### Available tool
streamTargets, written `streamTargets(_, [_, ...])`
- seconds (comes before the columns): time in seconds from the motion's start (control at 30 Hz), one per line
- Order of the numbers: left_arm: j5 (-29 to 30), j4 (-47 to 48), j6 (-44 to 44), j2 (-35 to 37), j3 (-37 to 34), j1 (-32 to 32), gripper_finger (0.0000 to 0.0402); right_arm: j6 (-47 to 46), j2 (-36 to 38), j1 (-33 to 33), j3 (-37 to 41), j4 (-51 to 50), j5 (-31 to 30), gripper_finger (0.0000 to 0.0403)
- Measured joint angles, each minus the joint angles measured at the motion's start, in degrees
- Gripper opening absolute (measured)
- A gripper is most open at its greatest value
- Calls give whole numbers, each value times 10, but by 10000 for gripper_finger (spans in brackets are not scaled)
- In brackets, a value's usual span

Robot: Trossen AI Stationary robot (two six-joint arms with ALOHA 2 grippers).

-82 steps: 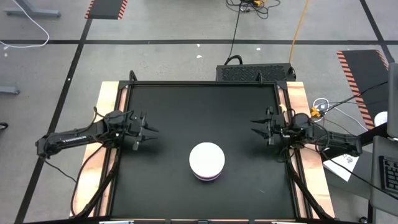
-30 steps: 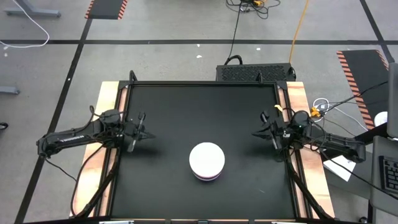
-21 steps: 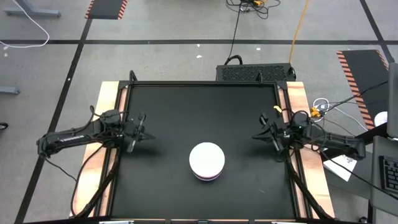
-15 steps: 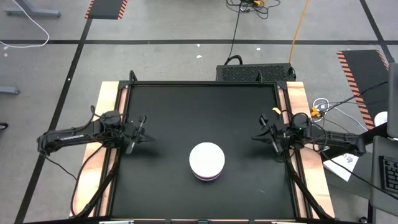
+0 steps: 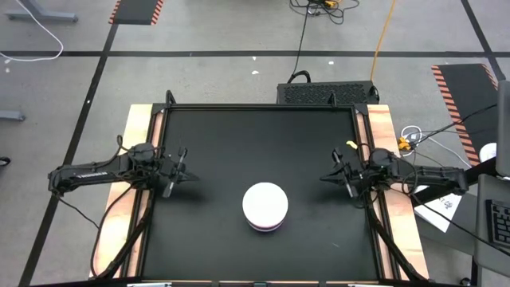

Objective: Nest bowls inside each other
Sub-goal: Return to Home Position

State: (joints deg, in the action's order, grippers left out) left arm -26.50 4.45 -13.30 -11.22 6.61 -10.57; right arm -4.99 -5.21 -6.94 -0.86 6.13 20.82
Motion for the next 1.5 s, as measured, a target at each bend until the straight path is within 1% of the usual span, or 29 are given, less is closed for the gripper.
streamTargets(0.13, [-2,2,1,0,0,0,0,13,0,3,0,-12,0,0])
streamTargets(0.33, [-8,5,-16,0,0,19,0,25,0,41,0,-4,-4,0])
streamTargets(0.47, [-4,6,-32,0,0,31,0,31,0,70,0,-4,-62,0])
streamTargets(0.57, [-3,6,-32,0,0,32,0,15,-1,95,0,5,-99,0])
streamTargets(0.63, [2,9,-22,0,0,32,0,13,-2,119,0,12,-122,0])
streamTargets(0.77, [6,20,-1,0,0,33,0,17,-15,170,0,29,-145,0])
streamTargets(0.9, [15,21,20,0,0,40,0,23,-39,222,0,48,-206,0])
streamTargets(0.93, [29,18,29,0,0,44,0,23,-46,235,0,55,-223,0])
streamTargets(0.97, [56,13,42,0,0,46,0,23,-54,247,0,64,-243,0])
streamTargets(1.07, [174,14,69,4,0,51,0,32,-79,281,0,97,-313,0])
streamTargets(1.13, [221,25,56,6,0,51,0,47,-95,300,0,119,-352,0])
streamTargets(1.23, [240,31,43,15,0,51,0,59,-112,323,0,143,-400,0])
streamTargets(1.33, [237,45,44,35,6,51,0,67,-119,345,0,151,-411,0])
streamTargets(1.5, [234,118,44,92,37,52,0,82,-120,375,0,158,-445,0])
